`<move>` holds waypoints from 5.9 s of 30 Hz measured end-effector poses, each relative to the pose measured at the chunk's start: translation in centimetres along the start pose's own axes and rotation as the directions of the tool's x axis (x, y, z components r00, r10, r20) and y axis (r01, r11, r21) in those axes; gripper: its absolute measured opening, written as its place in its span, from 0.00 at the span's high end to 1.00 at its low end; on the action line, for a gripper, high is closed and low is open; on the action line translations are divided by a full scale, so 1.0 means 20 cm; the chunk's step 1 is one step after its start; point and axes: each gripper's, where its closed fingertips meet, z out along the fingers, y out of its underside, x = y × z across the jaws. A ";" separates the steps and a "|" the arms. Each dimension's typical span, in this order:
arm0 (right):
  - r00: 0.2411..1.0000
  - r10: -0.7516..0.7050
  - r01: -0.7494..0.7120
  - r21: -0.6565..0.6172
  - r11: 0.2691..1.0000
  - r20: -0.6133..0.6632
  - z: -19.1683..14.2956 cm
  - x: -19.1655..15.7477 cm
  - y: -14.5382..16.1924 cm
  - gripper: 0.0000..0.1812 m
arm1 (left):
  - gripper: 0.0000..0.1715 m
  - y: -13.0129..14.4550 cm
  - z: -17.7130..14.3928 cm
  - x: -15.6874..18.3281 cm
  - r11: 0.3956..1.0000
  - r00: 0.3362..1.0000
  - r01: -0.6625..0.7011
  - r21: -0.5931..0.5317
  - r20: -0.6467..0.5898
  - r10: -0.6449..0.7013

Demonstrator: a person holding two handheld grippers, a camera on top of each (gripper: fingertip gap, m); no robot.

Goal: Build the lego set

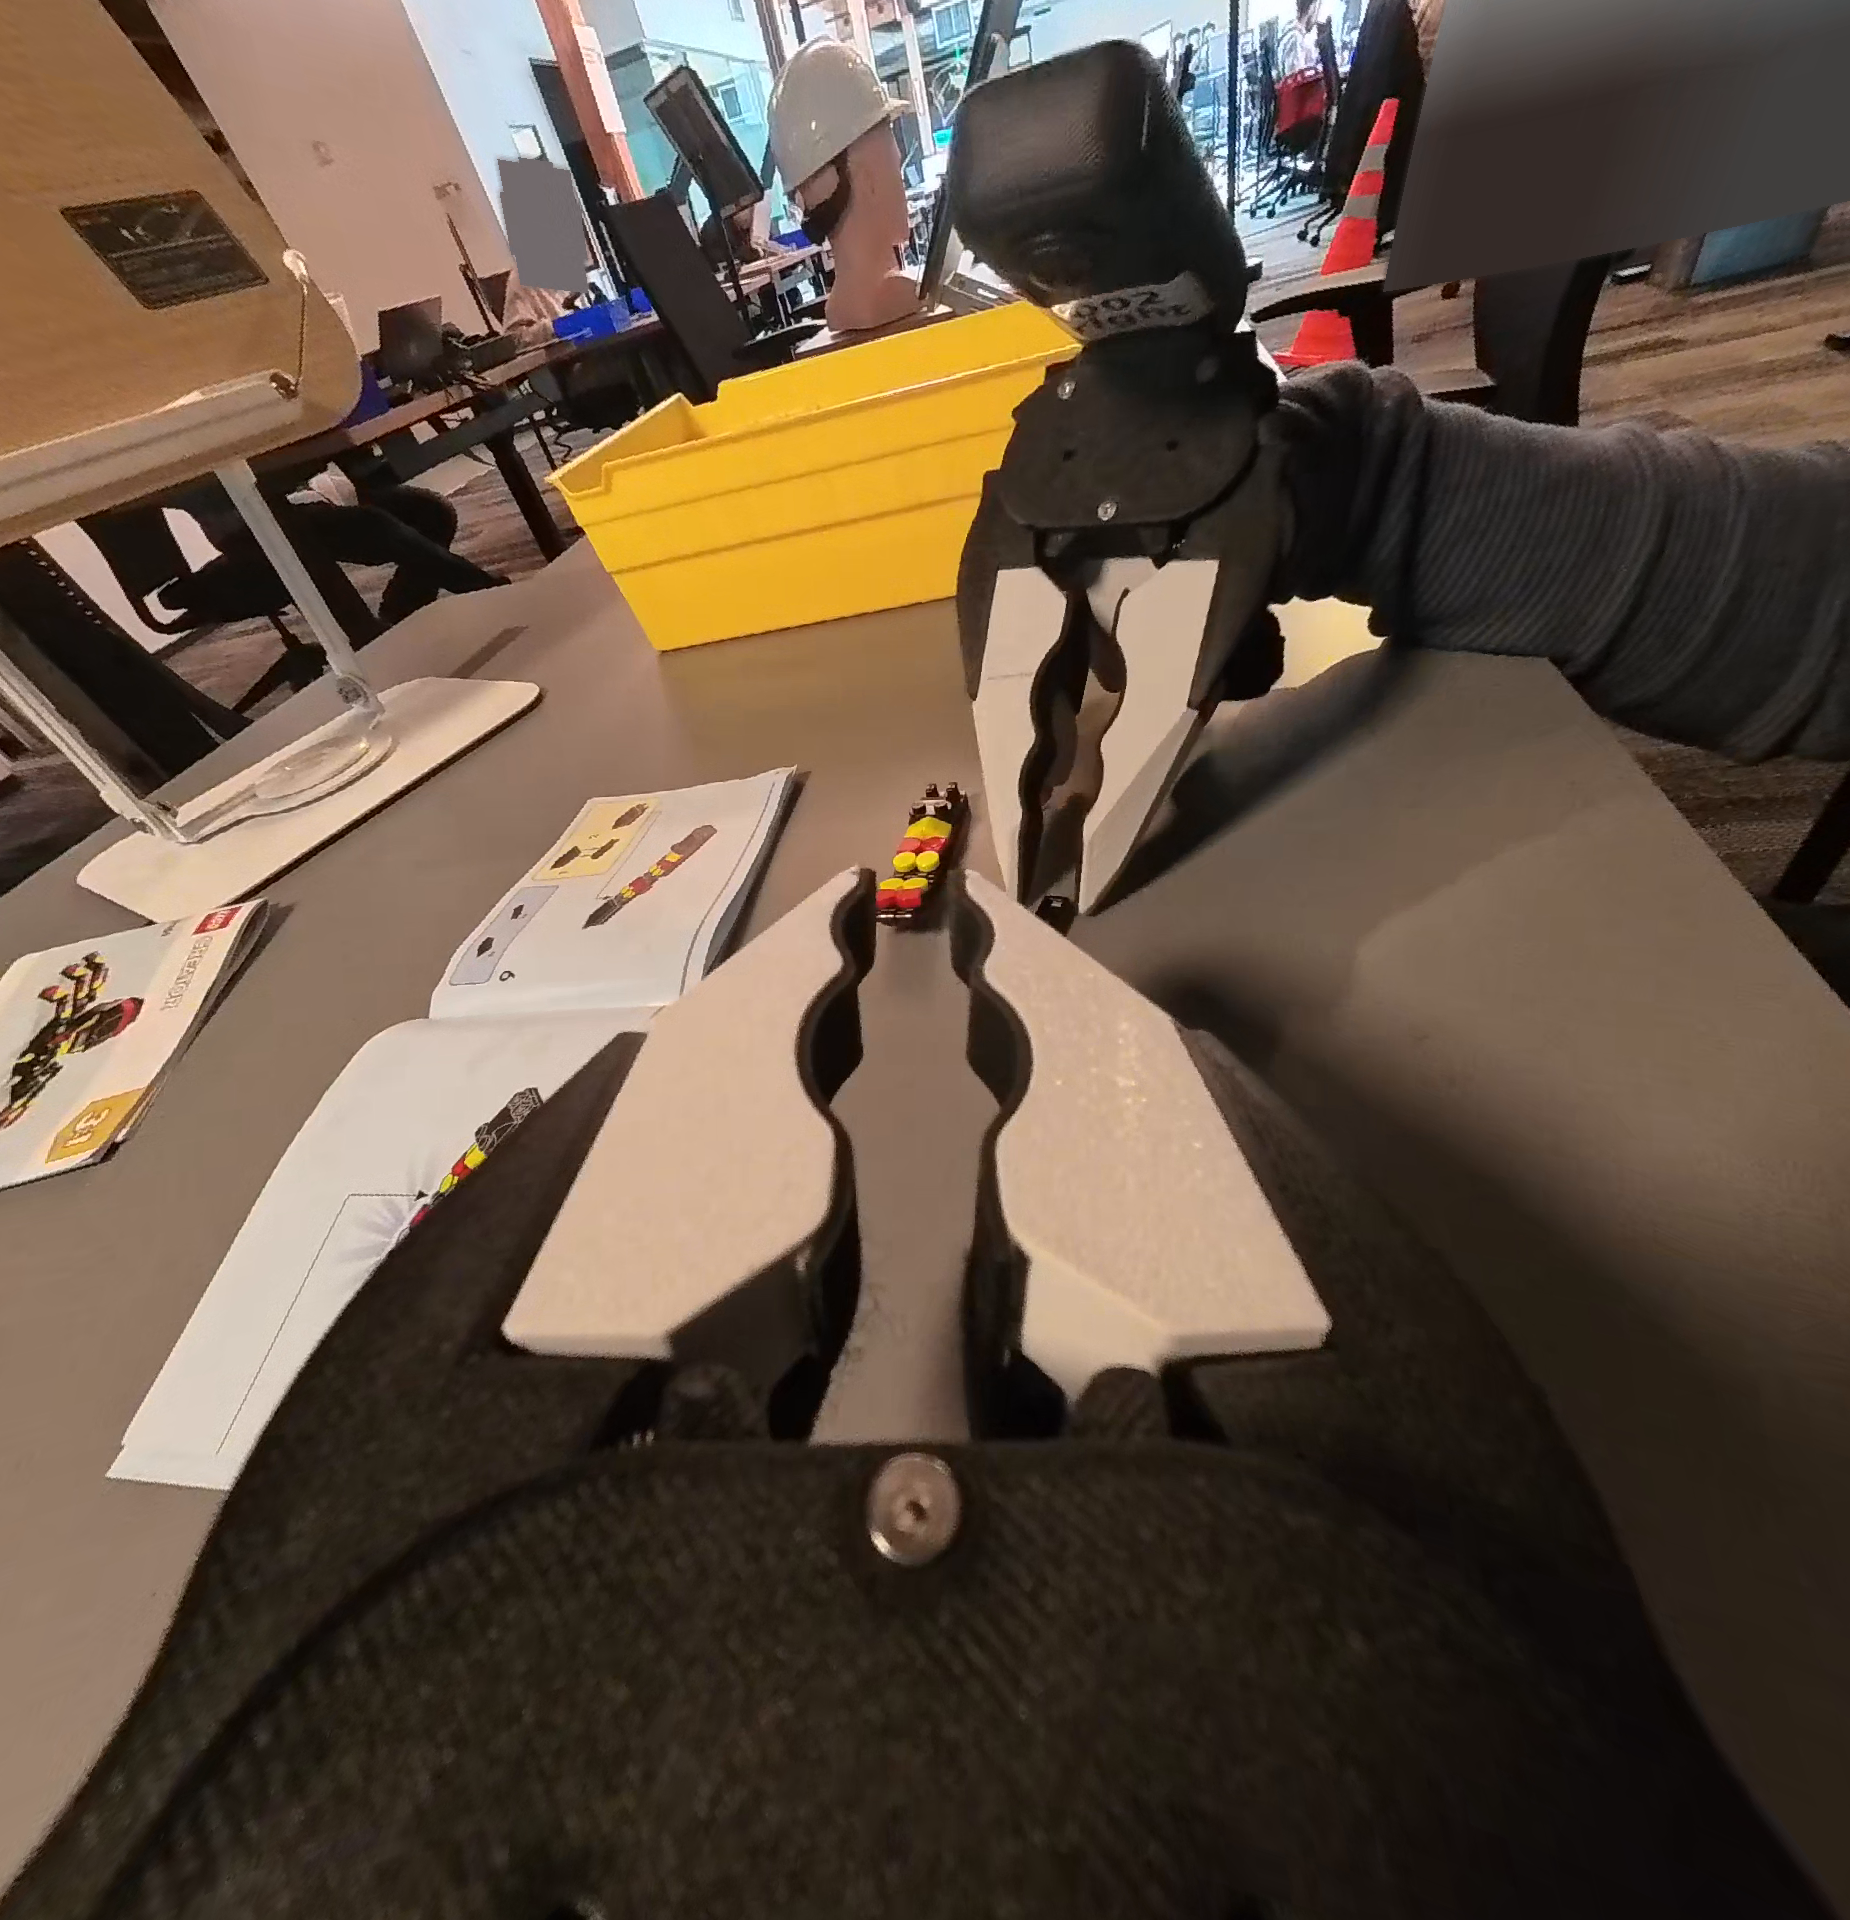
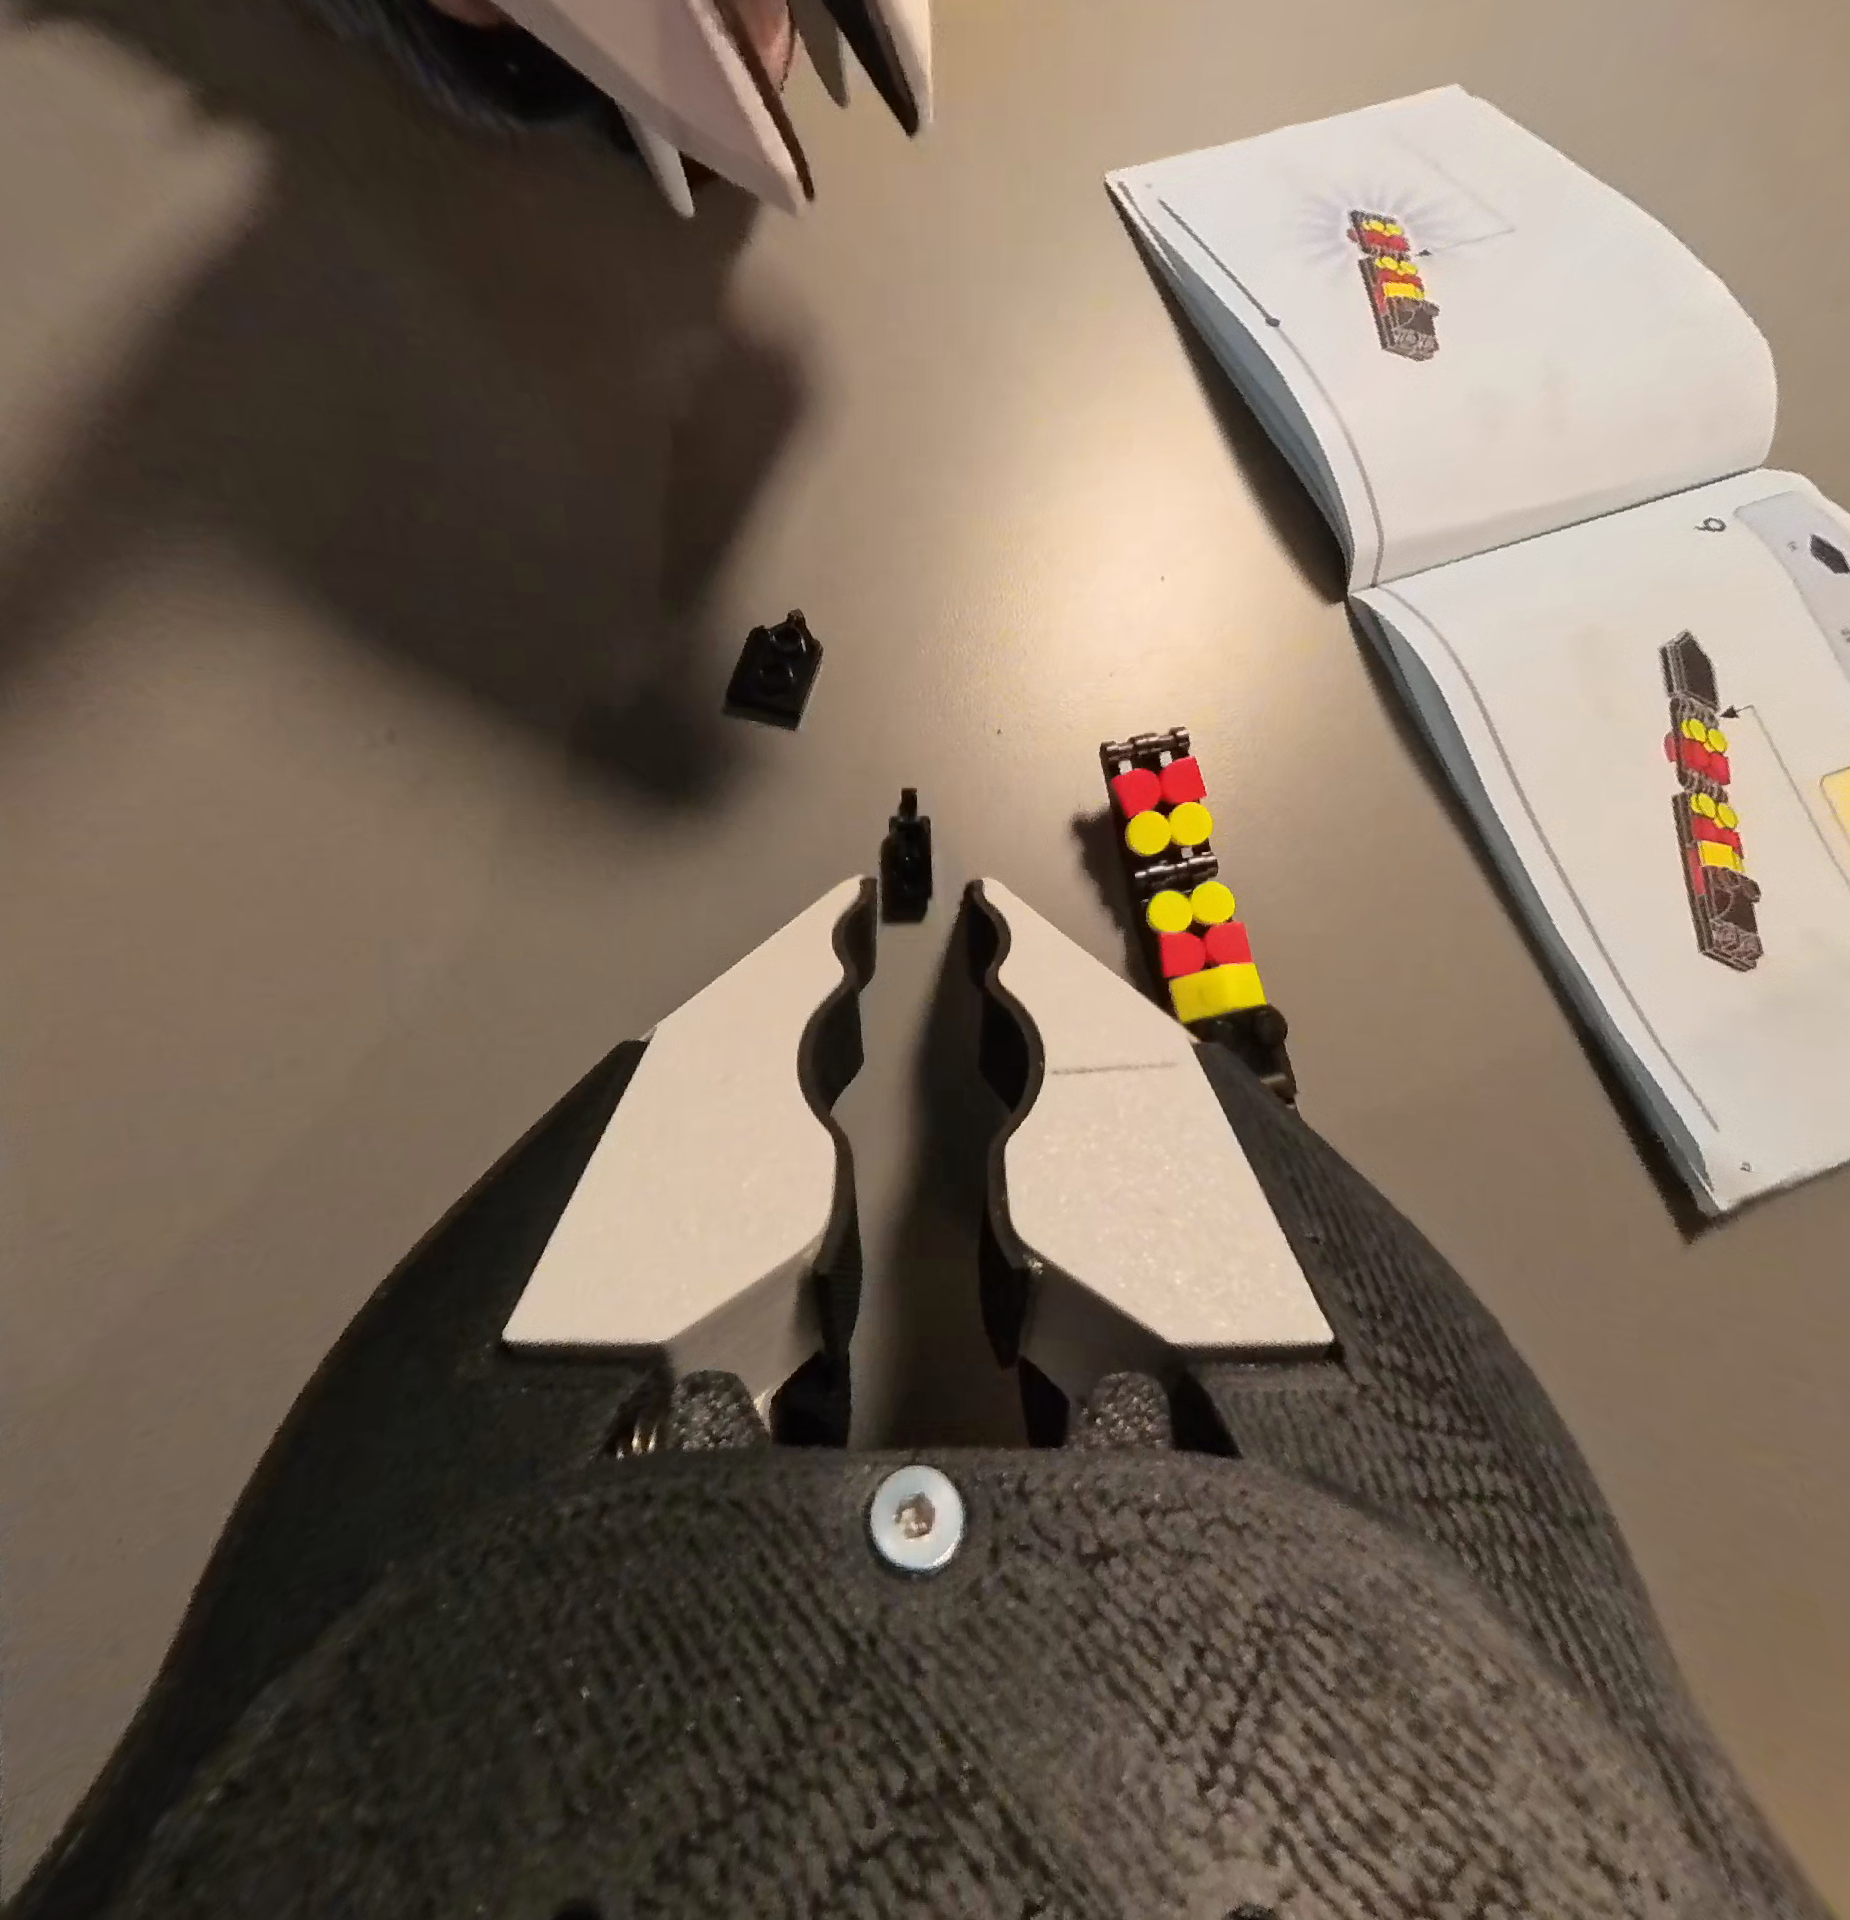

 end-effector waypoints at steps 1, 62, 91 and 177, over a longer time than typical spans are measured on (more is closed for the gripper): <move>1.000 -0.008 0.008 0.001 1.000 0.001 0.00 0.00 0.00 0.92 | 0.93 0.00 0.00 0.00 1.000 1.000 0.000 -0.001 -0.002 0.000; 0.976 -0.193 0.186 0.069 0.980 0.105 0.03 -0.11 -0.04 1.00 | 0.82 0.11 0.01 0.21 0.985 0.957 -0.096 -0.143 -0.284 0.052; 0.998 0.014 -0.020 0.090 0.996 0.067 0.11 -0.14 -0.16 0.99 | 0.91 0.32 0.11 0.22 0.906 0.863 -0.198 -0.375 -0.504 -0.020; 0.755 -0.477 0.619 0.252 0.743 -0.450 0.01 -0.09 -0.40 0.96 | 0.99 0.04 0.03 0.12 0.741 0.737 -0.670 -0.033 -0.149 0.660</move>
